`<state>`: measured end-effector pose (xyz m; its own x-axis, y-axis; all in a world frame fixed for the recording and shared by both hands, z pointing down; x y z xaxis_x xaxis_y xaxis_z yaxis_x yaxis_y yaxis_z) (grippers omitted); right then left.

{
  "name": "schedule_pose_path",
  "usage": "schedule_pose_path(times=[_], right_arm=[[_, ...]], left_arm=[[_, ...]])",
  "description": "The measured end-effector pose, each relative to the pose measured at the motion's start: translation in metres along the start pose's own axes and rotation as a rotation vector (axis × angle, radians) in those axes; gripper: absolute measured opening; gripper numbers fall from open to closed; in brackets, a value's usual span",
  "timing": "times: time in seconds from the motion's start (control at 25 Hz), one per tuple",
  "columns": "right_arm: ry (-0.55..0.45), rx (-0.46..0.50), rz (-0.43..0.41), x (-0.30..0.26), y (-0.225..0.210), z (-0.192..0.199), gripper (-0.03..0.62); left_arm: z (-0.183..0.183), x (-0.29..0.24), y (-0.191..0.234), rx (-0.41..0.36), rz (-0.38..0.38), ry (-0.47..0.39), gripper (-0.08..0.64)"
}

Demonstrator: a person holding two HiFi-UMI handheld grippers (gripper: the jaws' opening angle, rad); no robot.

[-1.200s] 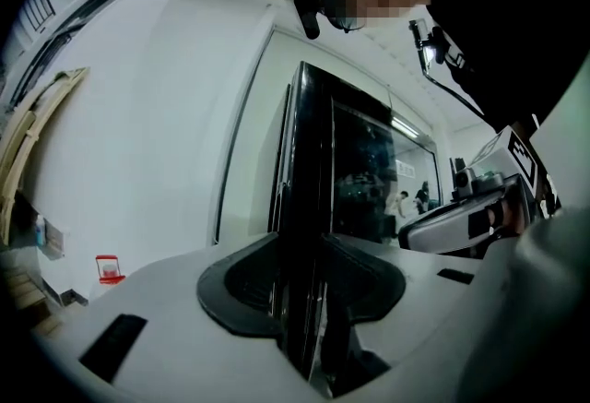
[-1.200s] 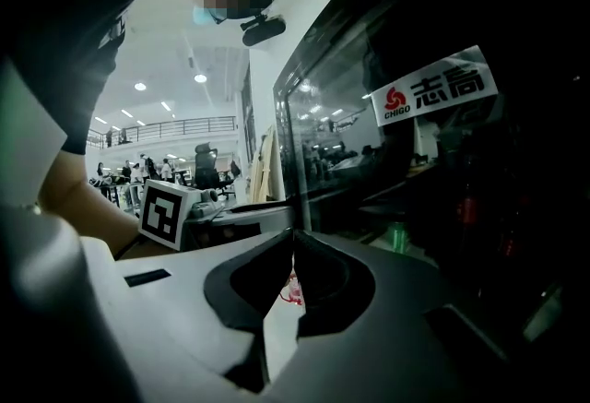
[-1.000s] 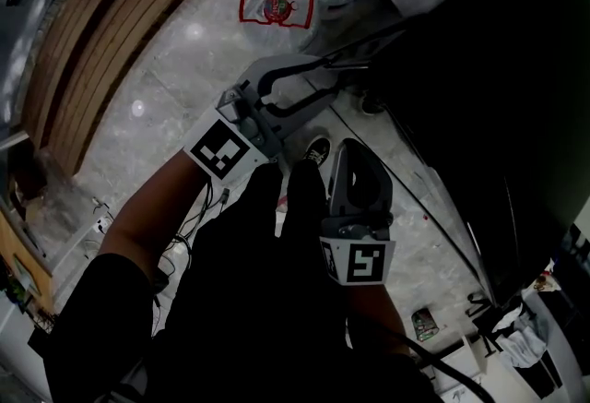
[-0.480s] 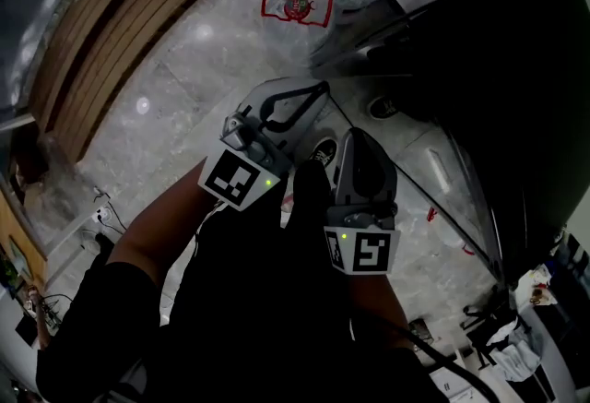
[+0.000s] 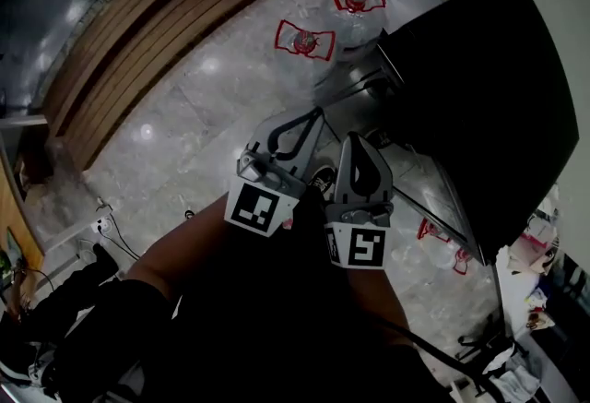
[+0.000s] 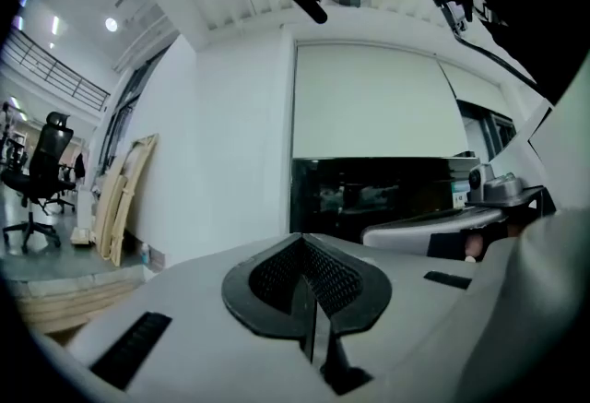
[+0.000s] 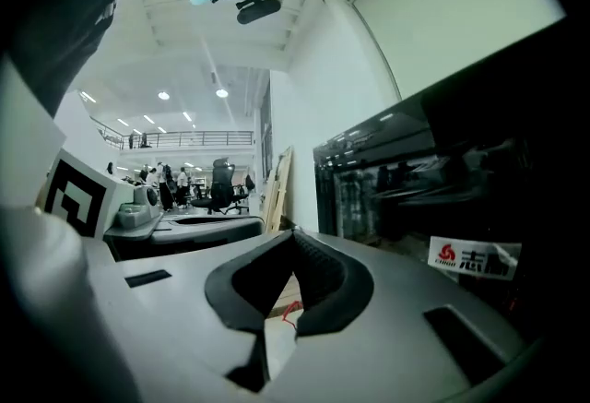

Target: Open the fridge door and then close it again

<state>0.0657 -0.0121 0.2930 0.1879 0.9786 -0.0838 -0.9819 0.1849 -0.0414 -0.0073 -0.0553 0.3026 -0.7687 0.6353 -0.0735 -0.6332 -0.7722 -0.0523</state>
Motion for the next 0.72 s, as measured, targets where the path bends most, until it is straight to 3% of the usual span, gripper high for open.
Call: schedule_pose_path(times=[0.24, 0.6, 0.72], right_arm=[[-0.029, 0.028, -0.051, 0.008, 0.007, -0.038, 0.015], [-0.05, 0.047, -0.125, 0.024, 0.013, -0.066, 0.015], [-0.061, 0.059, -0.139, 0.033, 0.021, -0.079, 0.015]], left_arm=[[-0.039, 0.017, -0.015, 0.005, -0.093, -0.004, 0.008], [-0.073, 0.023, -0.037, 0.027, -0.083, -0.064, 0.008], [-0.083, 0.036, -0.042, 0.073, -0.105, -0.078, 0.008]])
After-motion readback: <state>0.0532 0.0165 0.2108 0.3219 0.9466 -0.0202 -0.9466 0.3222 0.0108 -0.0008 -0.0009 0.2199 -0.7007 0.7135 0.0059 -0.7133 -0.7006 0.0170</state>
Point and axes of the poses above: the fingertips, and each gripper's own axes: x backward along the fingers, y to its left, z out of its underside, the point moved 3 cm from there along x, backward along the fingers, and after that the axes turned 2 degrees about -y, right-handed, at the moved point
